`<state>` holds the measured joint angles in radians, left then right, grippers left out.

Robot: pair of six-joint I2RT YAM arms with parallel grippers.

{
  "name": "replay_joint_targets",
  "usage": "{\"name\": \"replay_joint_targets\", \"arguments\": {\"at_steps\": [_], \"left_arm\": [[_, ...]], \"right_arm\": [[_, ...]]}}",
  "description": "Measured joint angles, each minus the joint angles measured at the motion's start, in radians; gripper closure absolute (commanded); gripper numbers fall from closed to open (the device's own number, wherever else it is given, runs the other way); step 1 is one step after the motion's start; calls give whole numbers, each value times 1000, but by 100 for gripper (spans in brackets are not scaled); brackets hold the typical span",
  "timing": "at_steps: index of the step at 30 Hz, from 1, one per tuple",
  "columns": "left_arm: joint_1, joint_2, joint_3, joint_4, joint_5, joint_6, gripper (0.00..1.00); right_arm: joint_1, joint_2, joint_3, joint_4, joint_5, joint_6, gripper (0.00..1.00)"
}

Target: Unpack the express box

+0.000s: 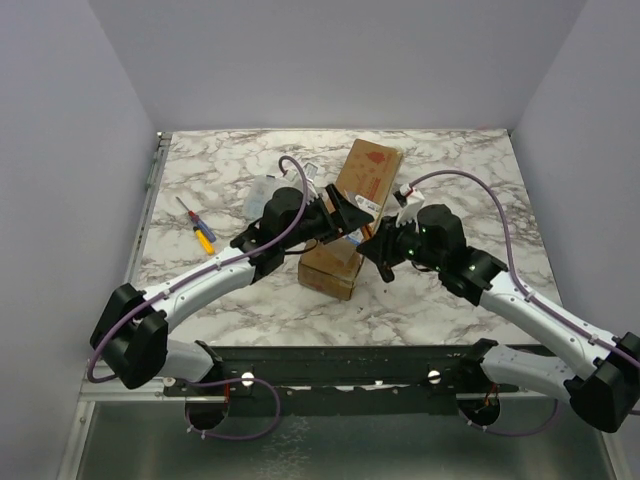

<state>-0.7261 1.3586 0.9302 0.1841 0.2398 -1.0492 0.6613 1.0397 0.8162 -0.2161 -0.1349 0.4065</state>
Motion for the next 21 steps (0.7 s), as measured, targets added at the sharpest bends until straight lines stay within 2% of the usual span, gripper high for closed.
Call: {"name": "replay_joint_targets", "arguments": {"at_steps": [4, 10, 12, 13, 14, 16, 18, 19, 21], "left_arm": [[-23, -21, -9, 54, -40, -33, 53], [-39, -30, -13, 93, -82, -68, 76], [-40, -27, -15, 107, -89, -84, 86], [-40, -23, -15, 114, -88, -92, 92], [-41, -17, -15, 129, -88, -98, 99], [-42, -5, -14, 145, -85, -106, 100], [-39, 11, -14, 156, -70, -127, 100], [-34, 17, -14, 160, -61, -139, 100], [-17, 27, -14, 174, -29, -175, 100]], "right_arm": [[61, 0, 5, 29, 49, 20, 100], [110, -6, 15, 58, 144, 43, 99], [112, -14, 15, 64, 164, 57, 94], [112, -20, 15, 65, 174, 64, 88], [112, -24, 15, 63, 181, 66, 77], [112, -27, 15, 55, 195, 72, 49], [112, -27, 15, 46, 208, 79, 27], [112, -29, 15, 43, 216, 82, 18], [112, -43, 12, 36, 227, 75, 10]]}}
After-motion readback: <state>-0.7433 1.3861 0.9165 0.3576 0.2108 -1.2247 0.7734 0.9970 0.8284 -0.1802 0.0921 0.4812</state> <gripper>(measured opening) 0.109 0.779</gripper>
